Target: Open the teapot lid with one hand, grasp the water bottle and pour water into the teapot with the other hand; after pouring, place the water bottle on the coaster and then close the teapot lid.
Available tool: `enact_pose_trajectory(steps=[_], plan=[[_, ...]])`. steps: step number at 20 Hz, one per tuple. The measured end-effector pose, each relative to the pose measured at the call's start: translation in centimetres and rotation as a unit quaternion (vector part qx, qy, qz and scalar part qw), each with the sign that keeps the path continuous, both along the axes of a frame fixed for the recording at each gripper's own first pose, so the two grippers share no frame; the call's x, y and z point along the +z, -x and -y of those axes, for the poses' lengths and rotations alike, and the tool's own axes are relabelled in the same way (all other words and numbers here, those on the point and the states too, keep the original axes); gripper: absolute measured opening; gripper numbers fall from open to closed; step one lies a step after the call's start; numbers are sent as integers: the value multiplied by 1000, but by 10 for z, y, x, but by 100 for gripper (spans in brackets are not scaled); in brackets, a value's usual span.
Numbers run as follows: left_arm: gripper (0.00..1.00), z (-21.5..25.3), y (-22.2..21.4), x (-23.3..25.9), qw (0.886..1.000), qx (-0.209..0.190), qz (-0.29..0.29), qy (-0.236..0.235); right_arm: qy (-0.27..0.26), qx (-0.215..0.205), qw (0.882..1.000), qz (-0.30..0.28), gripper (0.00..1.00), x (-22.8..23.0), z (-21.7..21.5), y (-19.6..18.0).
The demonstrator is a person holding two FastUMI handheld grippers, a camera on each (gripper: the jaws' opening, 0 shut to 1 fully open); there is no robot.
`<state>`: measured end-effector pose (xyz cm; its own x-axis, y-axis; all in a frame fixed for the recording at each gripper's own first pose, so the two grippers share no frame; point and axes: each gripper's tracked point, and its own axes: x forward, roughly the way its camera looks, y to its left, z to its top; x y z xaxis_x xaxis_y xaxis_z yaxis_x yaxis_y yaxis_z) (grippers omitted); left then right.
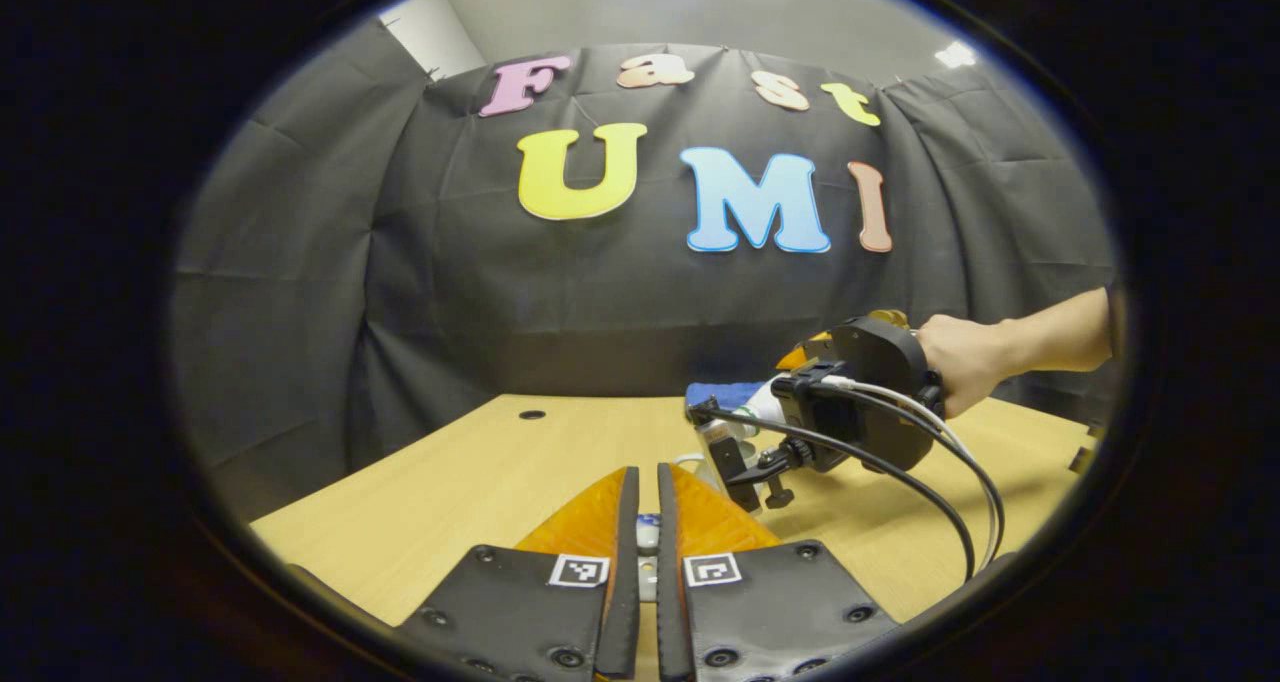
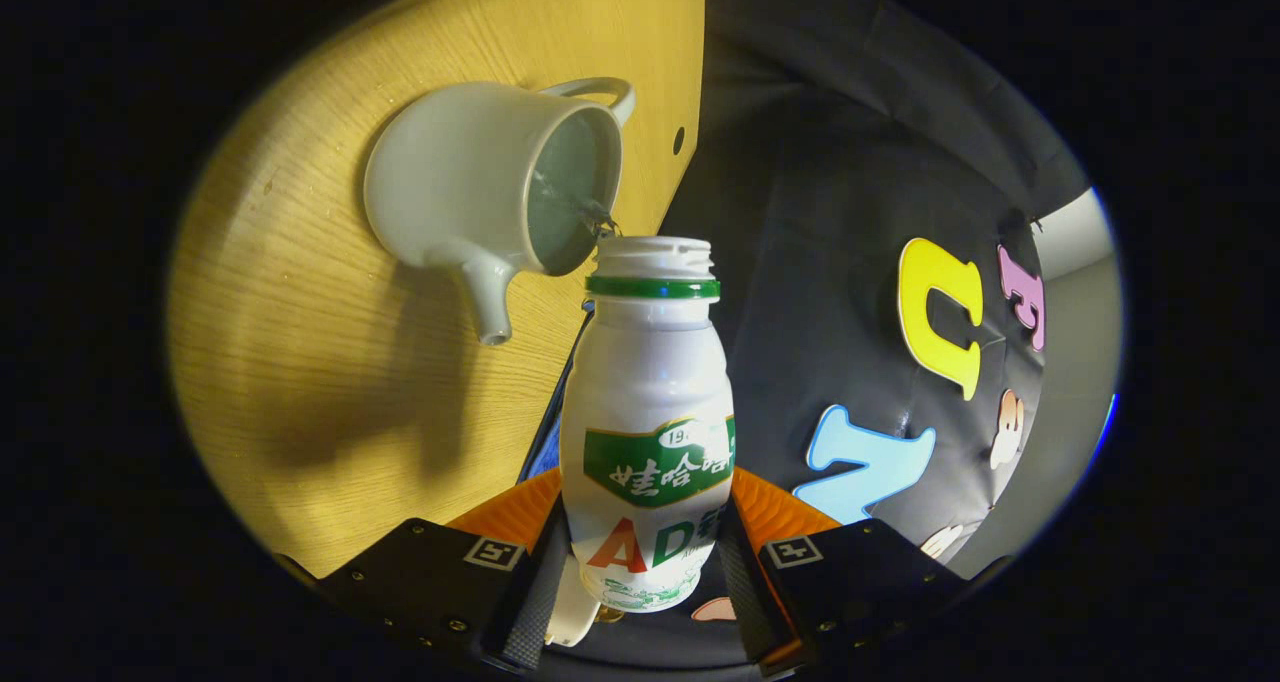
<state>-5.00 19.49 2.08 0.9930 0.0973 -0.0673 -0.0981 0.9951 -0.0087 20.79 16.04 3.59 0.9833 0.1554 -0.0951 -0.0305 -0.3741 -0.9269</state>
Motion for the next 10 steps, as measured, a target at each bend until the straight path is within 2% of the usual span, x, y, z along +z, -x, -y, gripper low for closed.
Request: enact_pose_trajectory(steps=[7, 8, 10], plan=[[18, 2, 0, 0, 1000, -2, -1, 1, 21, 8, 1000, 10, 72, 7, -1, 0], [13, 1, 0, 0, 1000, -2, -2, 2, 26, 11, 1000, 12, 72, 8, -2, 0], [13, 1, 0, 0, 1000, -3, -1, 2, 32, 15, 999, 15, 72, 10, -3, 1]])
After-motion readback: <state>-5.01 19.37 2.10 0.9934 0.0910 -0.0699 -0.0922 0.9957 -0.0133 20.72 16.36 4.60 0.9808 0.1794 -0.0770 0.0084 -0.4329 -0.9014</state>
